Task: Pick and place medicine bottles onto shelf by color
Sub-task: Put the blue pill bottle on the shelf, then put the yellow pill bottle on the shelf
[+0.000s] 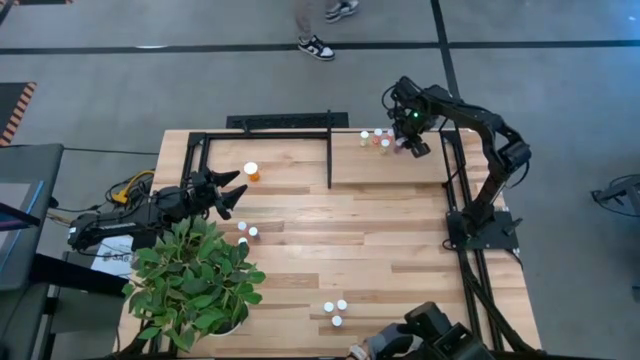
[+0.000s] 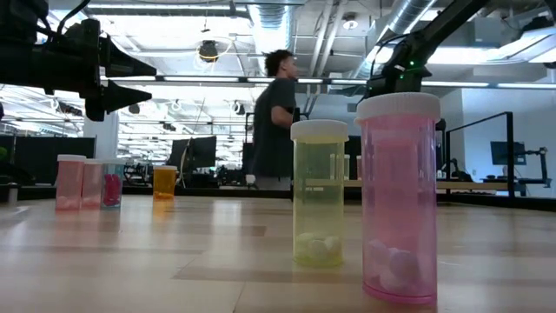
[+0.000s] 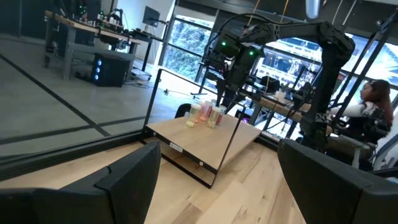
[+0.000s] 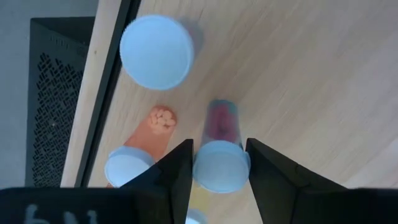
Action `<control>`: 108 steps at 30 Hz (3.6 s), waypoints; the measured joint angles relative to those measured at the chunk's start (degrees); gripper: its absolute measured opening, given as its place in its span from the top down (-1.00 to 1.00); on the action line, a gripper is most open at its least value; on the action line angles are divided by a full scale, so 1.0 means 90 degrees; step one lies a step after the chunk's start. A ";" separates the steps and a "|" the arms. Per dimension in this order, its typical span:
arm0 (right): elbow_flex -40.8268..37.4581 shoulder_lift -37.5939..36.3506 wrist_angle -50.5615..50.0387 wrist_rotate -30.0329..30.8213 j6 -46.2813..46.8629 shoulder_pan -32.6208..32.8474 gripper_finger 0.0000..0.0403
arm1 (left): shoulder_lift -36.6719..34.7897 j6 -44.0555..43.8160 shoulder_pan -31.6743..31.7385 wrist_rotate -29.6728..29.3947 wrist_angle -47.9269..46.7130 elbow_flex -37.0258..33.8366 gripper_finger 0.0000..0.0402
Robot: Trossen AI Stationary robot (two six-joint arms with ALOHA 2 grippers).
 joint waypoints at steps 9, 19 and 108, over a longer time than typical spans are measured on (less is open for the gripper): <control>0.0000 -0.0002 -0.0003 0.0000 -0.0148 0.0000 -0.09 | 0.0000 0.0000 0.0002 0.0000 0.0000 0.0000 -0.55; 0.0336 -0.0233 -0.0538 -0.0002 -0.0154 0.0017 -0.43 | -0.0001 0.0000 0.0000 0.0000 0.0001 -0.0001 -0.55; -0.2579 -0.1071 0.3109 0.0366 0.9076 1.2114 -0.47 | -0.0001 0.0000 0.0002 0.0000 0.0000 0.0001 -0.55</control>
